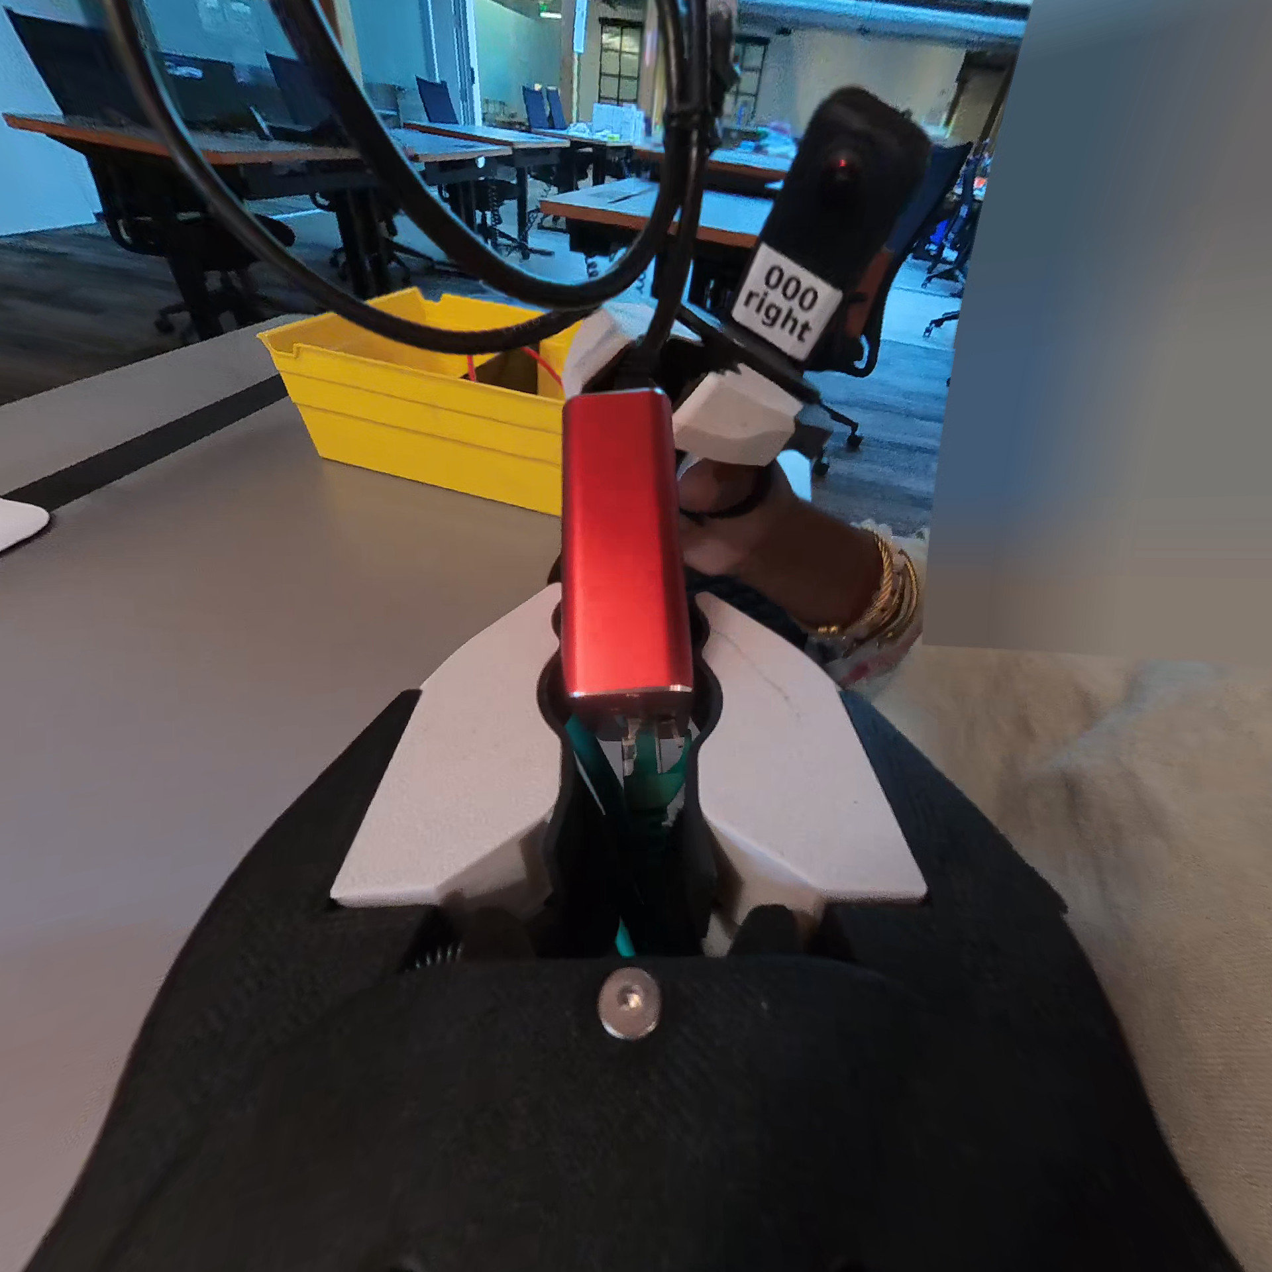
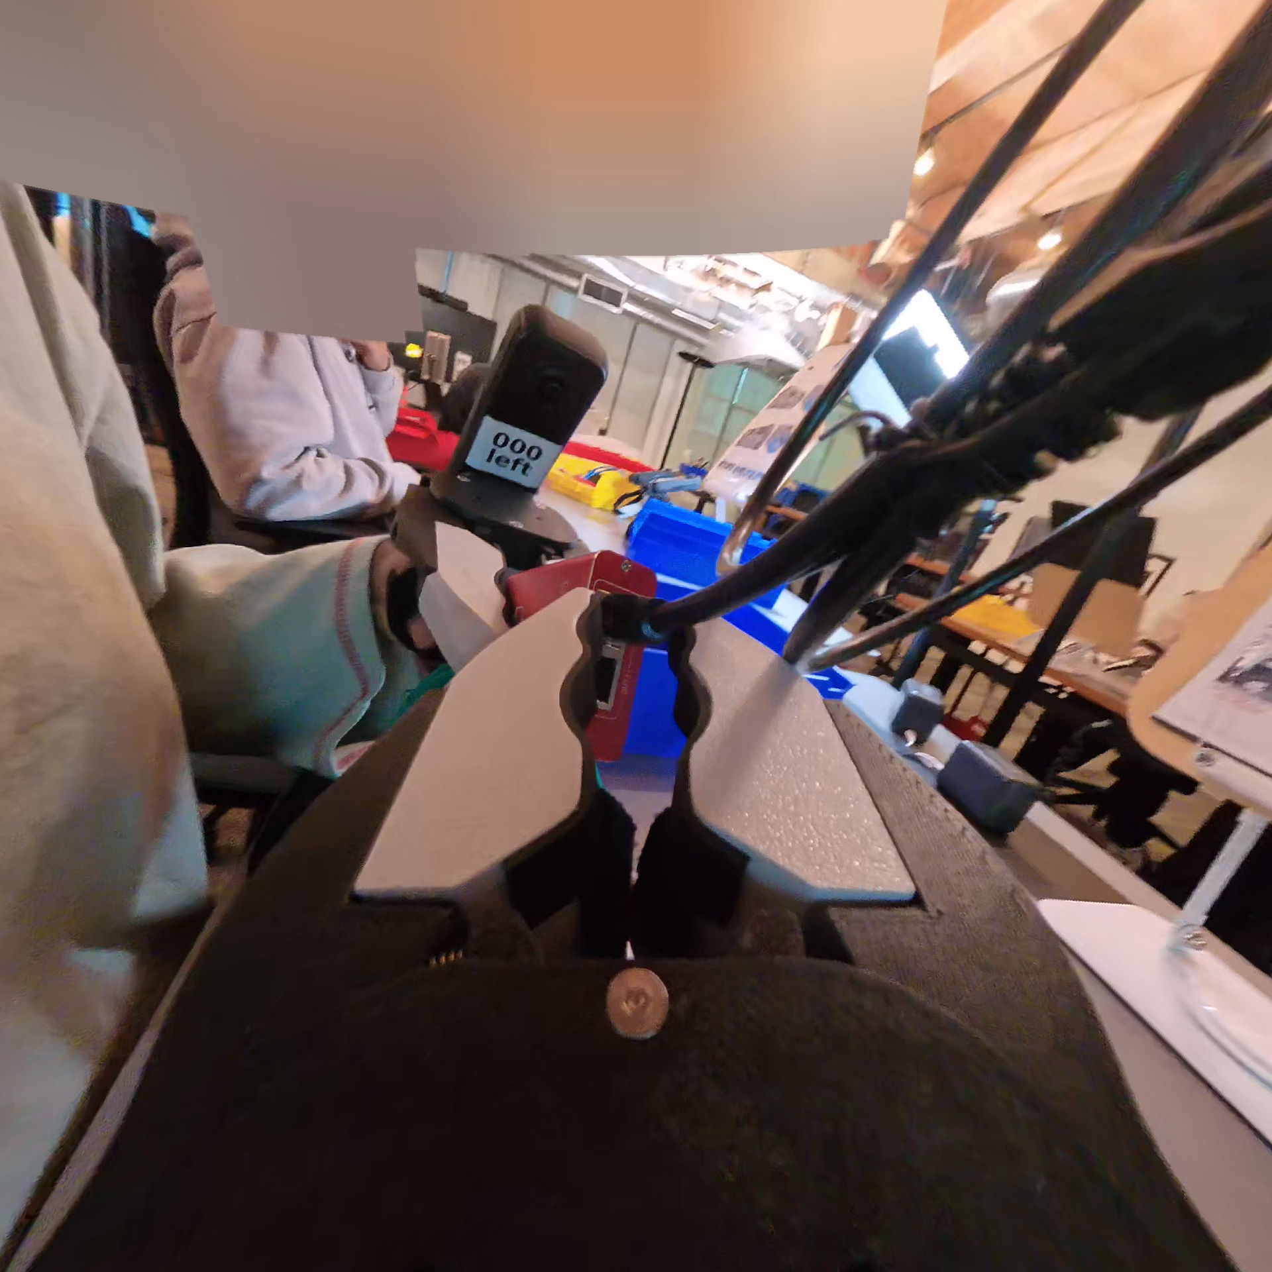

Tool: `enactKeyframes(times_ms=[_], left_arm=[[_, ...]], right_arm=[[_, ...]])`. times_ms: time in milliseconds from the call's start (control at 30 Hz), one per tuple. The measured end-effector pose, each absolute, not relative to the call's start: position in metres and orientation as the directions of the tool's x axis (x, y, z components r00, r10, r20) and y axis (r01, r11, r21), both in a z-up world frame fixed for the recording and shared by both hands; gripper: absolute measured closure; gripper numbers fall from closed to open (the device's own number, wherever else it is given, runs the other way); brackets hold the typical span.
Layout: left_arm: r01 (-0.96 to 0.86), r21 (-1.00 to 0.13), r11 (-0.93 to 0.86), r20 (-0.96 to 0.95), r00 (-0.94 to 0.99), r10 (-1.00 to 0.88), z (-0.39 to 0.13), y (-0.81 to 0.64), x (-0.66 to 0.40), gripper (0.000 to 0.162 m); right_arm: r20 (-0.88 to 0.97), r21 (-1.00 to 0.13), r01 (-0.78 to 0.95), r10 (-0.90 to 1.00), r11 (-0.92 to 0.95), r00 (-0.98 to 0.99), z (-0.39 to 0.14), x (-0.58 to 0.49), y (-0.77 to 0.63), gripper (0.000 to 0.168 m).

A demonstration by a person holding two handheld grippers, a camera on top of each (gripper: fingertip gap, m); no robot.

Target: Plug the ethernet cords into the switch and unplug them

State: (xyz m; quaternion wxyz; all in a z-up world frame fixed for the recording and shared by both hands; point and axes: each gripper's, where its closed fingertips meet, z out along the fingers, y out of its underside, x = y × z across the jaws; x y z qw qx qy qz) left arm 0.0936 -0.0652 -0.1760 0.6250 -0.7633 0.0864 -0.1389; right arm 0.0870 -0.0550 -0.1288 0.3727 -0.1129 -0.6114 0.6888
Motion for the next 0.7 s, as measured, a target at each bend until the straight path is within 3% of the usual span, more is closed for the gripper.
enactKeyframes(times_ms=[133, 467, 567, 700], left_arm=[[0.065, -0.982, -0.175, 0.123, 0.932, -0.34, -0.172, -0.066, 0.1, 0.133], [0.11, -0.983, -0.148, 0.166, 0.88, -0.446, -0.163, -0.063, 0.111, 0.133], [0.101, -0.979, -0.175, 0.171, 0.876, -0.45, -0.167, -0.061, 0.113, 0.133], [0.084, -0.981, -0.173, 0.157, 0.867, -0.472, -0.165, -0.059, 0.117, 0.134]], right_arm=[[0.343, -0.896, -0.442, 0.696, 0.041, -0.631, -0.123, 0.093, -0.056, 0.15], [0.252, -0.894, -0.437, 0.696, -0.099, -0.672, -0.113, 0.106, -0.054, 0.153], [0.331, -0.879, -0.476, 0.722, 0.003, -0.608, -0.117, 0.106, -0.05, 0.152], [0.297, -0.877, -0.477, 0.713, -0.06, -0.635, -0.115, 0.113, -0.048, 0.152]])
